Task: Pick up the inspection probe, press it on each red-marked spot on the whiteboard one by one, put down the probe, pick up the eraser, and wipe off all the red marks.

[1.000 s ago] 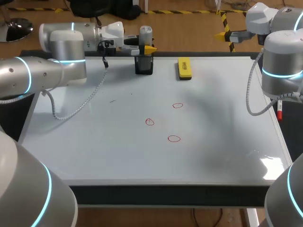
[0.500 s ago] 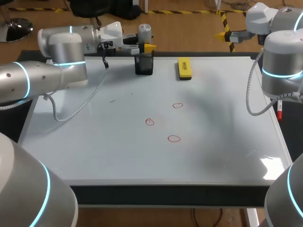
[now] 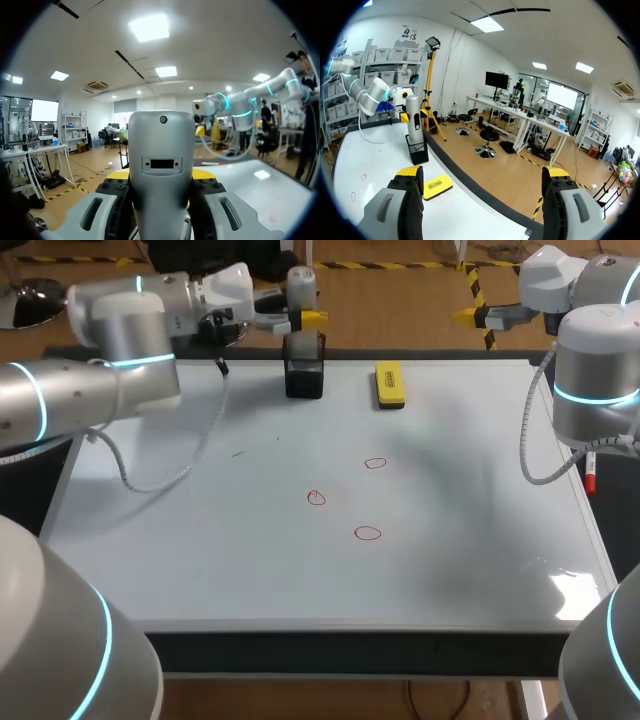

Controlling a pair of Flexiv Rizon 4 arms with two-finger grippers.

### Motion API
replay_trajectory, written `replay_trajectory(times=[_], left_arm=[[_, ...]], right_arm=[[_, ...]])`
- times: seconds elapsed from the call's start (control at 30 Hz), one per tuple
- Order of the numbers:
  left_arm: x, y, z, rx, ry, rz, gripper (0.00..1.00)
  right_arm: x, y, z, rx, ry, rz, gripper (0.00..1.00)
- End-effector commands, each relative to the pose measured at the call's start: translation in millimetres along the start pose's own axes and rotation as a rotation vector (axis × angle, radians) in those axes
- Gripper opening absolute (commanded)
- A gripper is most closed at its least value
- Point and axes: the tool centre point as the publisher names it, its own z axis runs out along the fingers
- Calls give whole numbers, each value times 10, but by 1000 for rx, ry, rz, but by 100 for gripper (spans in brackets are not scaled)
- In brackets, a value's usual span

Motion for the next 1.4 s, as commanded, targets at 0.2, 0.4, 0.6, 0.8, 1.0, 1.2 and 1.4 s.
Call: replay_trajectory(times=[0.2,0.4,0.6,0.8,1.0,1.2,1.4], left_arm=[[68,-470,-87,0,-65,51,0],[146,-797,-120,-14,-72,86,0],[298,-1023,-241,-28,-95,102,0],[490,-1083,-453,-19,-115,81,0],[709,-1060,-660,-24,-76,63,0],[918,-950,-849,-45,-61,41,0],[1123,-795,-993,-61,-48,6,0]], right_arm=[[-4,2,5,2,1,0,100],[-4,2,5,2,1,0,100],[-4,2,5,2,1,0,100],[-4,2,5,2,1,0,100],[-4,2,5,2,1,0,100],[-4,2,5,2,1,0,100],[-4,2,5,2,1,0,100]])
